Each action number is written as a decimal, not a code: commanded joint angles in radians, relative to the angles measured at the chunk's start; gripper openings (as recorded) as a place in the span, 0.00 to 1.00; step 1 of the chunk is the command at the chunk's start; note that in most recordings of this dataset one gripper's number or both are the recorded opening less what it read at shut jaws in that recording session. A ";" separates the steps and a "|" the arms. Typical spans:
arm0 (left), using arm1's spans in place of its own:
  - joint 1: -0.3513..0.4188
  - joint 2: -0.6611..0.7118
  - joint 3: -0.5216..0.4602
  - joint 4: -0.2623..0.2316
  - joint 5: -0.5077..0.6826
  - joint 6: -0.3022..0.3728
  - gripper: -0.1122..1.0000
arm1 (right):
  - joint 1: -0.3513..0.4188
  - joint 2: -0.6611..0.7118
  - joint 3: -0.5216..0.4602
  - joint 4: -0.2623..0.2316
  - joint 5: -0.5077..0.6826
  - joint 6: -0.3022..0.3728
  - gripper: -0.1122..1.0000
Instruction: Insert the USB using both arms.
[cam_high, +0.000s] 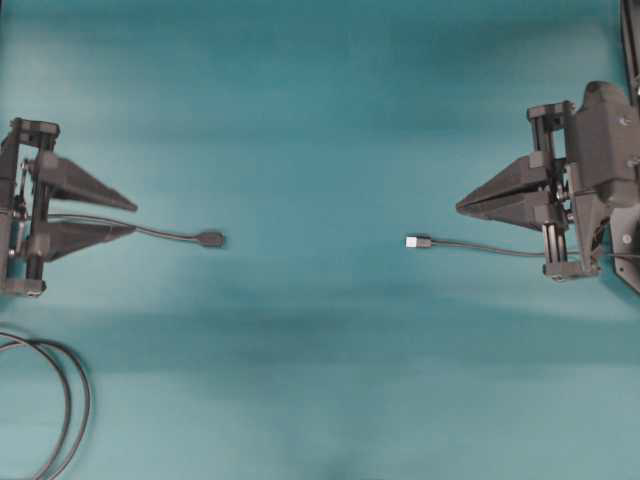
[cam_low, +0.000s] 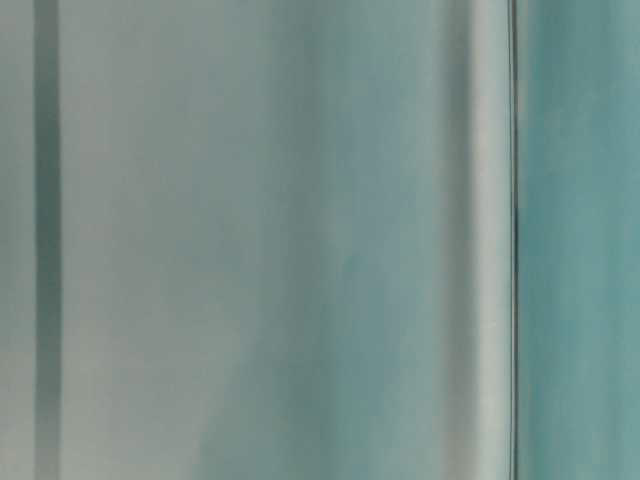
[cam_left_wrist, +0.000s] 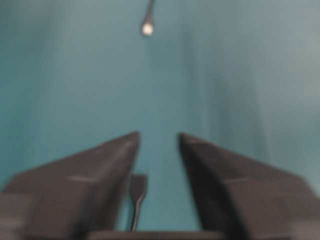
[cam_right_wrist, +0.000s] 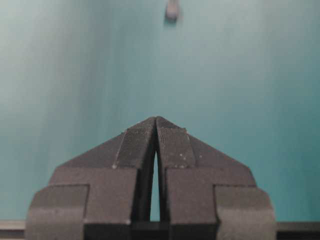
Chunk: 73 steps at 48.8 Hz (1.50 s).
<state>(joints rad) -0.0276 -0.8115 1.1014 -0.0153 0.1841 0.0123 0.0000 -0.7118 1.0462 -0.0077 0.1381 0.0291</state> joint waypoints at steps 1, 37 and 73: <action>-0.002 0.017 -0.021 -0.002 0.006 -0.015 0.73 | 0.002 0.018 -0.032 -0.002 0.040 -0.002 0.10; -0.002 0.242 -0.021 -0.002 0.037 -0.002 0.75 | 0.002 0.468 -0.133 -0.002 0.115 0.064 0.53; 0.002 0.391 -0.061 0.000 0.012 0.064 0.79 | -0.009 0.611 -0.158 -0.005 0.120 0.066 0.56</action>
<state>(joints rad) -0.0276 -0.4280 1.0692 -0.0153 0.1994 0.0506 -0.0046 -0.0997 0.9097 -0.0107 0.2608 0.0936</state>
